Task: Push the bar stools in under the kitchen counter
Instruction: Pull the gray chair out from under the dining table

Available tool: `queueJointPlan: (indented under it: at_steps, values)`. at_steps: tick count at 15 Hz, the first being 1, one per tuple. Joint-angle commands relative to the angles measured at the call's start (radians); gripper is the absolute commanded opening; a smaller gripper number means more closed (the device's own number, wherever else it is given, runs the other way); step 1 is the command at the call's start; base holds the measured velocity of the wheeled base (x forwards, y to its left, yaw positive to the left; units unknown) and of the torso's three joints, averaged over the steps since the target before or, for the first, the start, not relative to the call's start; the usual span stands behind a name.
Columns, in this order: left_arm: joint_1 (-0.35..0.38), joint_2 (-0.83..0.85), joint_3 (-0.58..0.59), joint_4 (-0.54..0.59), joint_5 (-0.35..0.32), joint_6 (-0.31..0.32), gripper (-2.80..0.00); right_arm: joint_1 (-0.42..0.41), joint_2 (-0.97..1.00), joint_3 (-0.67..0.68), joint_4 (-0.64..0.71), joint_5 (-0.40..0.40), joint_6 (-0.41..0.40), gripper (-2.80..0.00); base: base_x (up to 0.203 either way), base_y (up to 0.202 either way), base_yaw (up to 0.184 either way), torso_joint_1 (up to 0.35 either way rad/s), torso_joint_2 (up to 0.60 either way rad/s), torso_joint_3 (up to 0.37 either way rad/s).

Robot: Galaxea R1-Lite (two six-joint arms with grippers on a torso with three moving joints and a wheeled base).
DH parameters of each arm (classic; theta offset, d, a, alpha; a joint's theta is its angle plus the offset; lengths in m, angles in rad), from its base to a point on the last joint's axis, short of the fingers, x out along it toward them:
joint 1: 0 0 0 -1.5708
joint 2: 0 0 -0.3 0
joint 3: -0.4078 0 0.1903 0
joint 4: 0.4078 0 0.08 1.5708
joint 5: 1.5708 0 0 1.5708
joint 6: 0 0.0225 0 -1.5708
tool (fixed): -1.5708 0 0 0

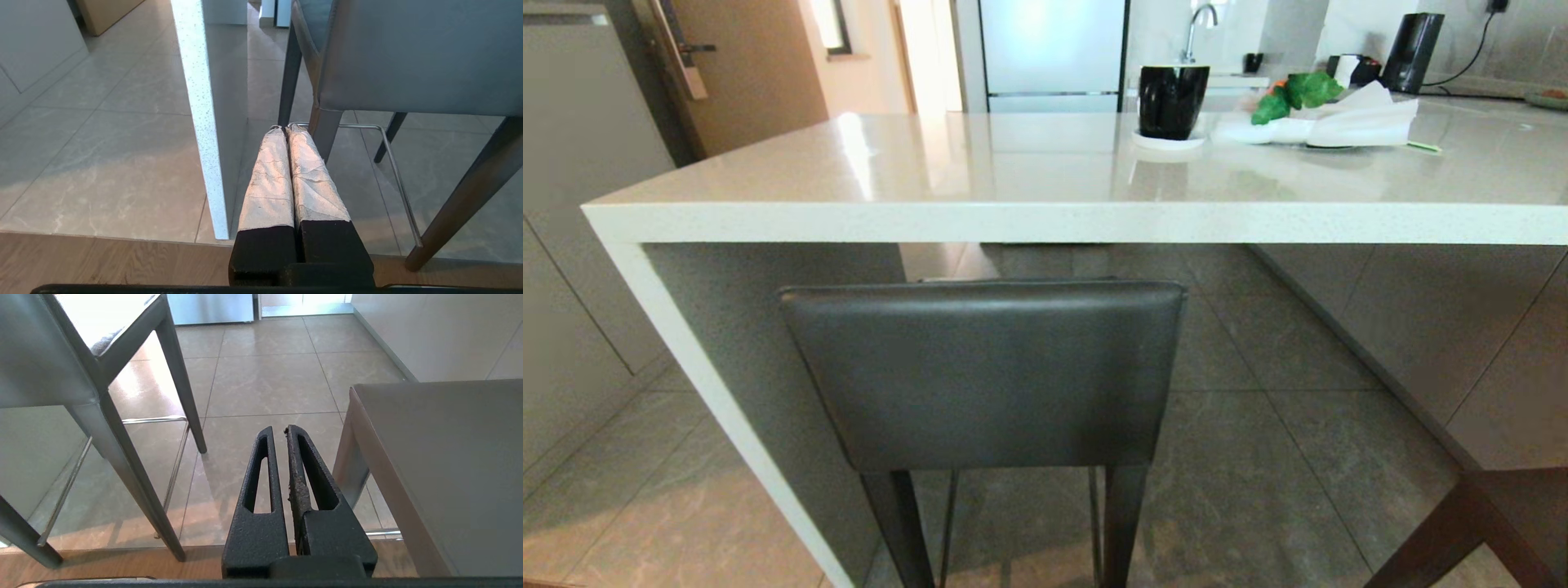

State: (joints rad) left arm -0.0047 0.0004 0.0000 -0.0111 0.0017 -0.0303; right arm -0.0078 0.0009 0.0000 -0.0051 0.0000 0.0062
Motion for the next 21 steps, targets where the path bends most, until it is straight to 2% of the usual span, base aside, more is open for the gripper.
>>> queueJointPlan:
  at_steps: [1, 4, 10, 18, 19, 20, 21]
  values:
    - [0.0, 0.001, 0.003, -0.001, 0.0, 0.0, -2.8, 0.0, 0.001, 0.0, 0.001, 0.0, 0.0, -2.8, 0.0, 0.0, 0.0, 0.0, 0.0, 0.0]
    - [0.0, 0.001, 0.003, -0.001, 0.0, 0.0, -2.8, 0.0, 0.001, 0.0, -0.001, 0.0, 0.0, -2.8, 0.022, 0.0, 0.0, 0.001, 0.0, -0.001]
    - [-0.001, 0.001, 0.003, -0.001, 0.0, 0.0, -2.8, 0.0, 0.001, 0.0, 0.0, 0.0, 0.0, -2.8, 0.173, 0.0, 0.0, 0.005, 0.0, 0.003]
    - [0.0, 0.001, 0.003, -0.001, 0.0, 0.0, -2.8, 0.0, 0.001, 0.0, -0.001, 0.0, 0.001, -2.8, 0.0, 0.0, 0.0, 0.0, 0.0, 0.0]
    - [-0.001, 0.001, 0.003, -0.001, 0.0, 0.0, -2.8, 0.002, 0.001, 0.0, 0.0, 0.0, 0.001, 0.0, 0.0, 0.0, 0.0, 0.0, 0.0, 0.0]
    - [-0.001, 0.001, 0.003, -0.001, -0.003, 0.001, -2.8, 0.002, 0.001, 0.0, 0.0, 0.0, 0.0, 0.0, 0.0, 0.0, 0.0, 0.0, 0.0, 0.0]
    - [0.0, 0.001, 0.003, -0.001, -0.003, 0.001, 0.0, 0.0, 0.001, 0.0, -0.001, 0.0, 0.0, 0.0, 0.0, 0.0, 0.0, 0.0, 0.0, 0.0]
